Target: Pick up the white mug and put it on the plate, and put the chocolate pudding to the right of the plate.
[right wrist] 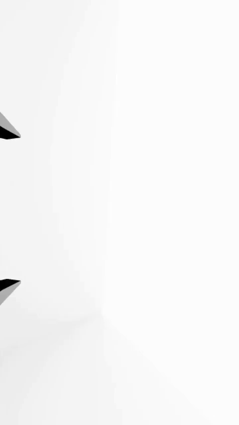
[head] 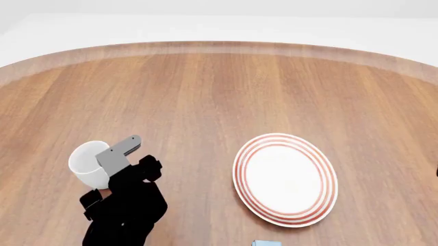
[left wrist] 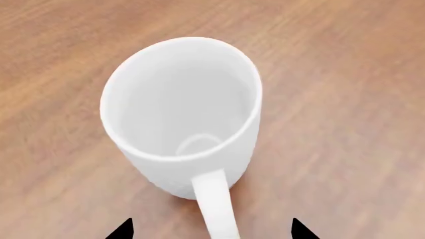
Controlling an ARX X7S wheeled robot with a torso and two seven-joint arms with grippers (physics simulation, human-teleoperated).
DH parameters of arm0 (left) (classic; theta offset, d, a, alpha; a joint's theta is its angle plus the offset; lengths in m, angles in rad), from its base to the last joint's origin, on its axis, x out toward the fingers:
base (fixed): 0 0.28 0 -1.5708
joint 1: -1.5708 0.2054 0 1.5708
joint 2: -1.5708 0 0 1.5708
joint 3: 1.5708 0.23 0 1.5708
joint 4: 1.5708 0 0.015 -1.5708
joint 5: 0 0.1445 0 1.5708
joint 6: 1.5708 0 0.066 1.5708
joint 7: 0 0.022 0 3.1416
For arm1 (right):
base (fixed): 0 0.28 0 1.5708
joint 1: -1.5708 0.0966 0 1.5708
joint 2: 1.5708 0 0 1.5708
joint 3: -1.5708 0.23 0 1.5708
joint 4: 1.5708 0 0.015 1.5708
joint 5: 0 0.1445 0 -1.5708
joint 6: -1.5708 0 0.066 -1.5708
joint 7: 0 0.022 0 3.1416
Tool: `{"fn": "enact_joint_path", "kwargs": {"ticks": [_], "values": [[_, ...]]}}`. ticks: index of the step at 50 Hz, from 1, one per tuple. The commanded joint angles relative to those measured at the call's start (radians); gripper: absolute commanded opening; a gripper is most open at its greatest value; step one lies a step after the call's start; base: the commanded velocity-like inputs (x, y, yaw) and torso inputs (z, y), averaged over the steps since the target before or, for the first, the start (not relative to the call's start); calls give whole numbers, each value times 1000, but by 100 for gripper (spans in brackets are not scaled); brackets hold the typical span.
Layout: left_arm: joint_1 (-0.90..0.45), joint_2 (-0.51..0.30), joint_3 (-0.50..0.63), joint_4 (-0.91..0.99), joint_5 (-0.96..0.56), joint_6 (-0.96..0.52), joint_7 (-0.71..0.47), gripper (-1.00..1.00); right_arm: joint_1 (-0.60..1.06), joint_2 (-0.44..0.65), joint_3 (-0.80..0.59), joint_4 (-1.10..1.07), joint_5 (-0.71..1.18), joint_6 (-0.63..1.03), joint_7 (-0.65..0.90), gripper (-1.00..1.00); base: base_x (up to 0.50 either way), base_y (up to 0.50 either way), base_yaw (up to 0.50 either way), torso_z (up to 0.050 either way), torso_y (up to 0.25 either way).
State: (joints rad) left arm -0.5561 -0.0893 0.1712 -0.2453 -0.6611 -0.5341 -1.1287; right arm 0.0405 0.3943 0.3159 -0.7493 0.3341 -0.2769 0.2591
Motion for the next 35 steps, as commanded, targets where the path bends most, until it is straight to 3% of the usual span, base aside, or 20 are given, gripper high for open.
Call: {"fn": "enact_joint_path", "kwargs": {"ticks": [1, 11, 12, 35], "values": [[-6, 15, -12, -65, 1, 51, 53, 100, -1, -14, 15, -9, -17, 10, -17, 100, 0, 0, 0, 0, 0], [-22, 10, 6, -100, 2, 79, 81, 100, -5, -13, 4, -8, -16, 8, -18, 100, 0, 0, 0, 0, 0], [-22, 9, 7, -102, 0, 80, 82, -100, -5, -13, 4, -8, -17, 8, -18, 100, 0, 0, 0, 0, 0], [-29, -7, 34, -128, 3, 82, 62, -100, -10, -12, -6, 5, -18, -4, -20, 100, 0, 0, 0, 0, 0]]}}
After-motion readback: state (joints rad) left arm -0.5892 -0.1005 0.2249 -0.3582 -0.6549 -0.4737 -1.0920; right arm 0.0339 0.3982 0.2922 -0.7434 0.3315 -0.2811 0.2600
